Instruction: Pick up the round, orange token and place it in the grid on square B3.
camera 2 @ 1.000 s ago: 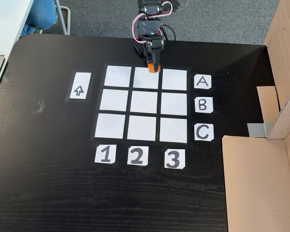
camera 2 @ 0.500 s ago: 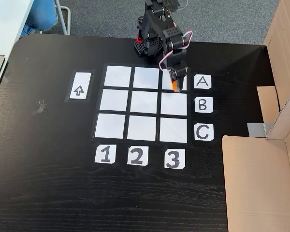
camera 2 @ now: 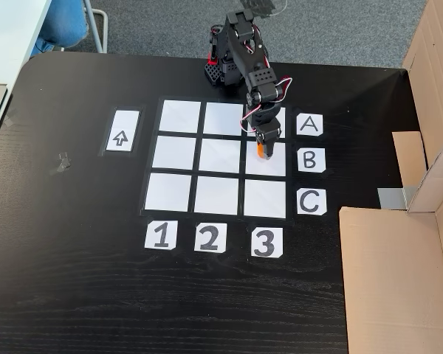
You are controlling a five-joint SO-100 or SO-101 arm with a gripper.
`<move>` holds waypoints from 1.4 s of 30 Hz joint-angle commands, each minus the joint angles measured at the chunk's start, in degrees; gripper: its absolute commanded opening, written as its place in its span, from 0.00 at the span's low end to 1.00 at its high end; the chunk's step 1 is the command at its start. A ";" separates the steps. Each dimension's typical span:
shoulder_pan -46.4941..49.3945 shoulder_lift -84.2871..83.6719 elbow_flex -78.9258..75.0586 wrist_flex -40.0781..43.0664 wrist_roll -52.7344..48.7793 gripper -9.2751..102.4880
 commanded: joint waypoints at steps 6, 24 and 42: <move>0.00 -0.62 -1.23 -1.93 0.62 0.08; -0.26 3.16 8.61 -3.78 0.70 0.43; 13.89 50.54 44.82 -29.62 -2.99 0.85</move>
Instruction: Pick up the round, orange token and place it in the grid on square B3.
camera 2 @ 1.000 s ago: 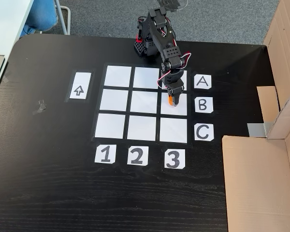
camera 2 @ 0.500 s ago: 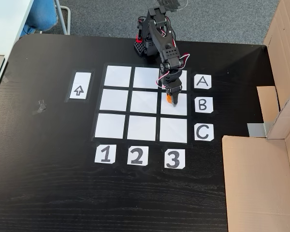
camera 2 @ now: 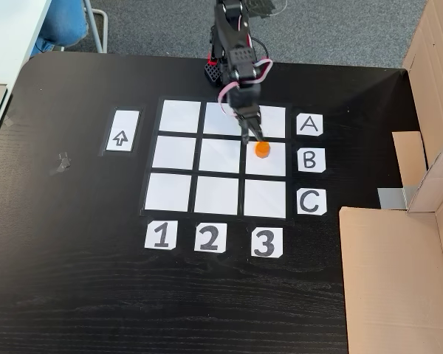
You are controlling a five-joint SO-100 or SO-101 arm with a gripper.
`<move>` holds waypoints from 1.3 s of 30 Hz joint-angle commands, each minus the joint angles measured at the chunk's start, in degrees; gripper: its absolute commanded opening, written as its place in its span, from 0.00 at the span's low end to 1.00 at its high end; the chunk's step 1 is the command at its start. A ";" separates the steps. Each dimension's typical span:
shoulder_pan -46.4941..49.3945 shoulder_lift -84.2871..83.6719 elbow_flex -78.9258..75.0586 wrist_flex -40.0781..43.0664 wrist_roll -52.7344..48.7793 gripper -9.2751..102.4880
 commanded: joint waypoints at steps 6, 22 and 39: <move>22.41 40.78 19.16 -12.22 -6.50 0.84; 92.20 83.32 49.66 -20.04 1.93 0.07; 107.31 84.46 52.21 -7.65 1.05 0.07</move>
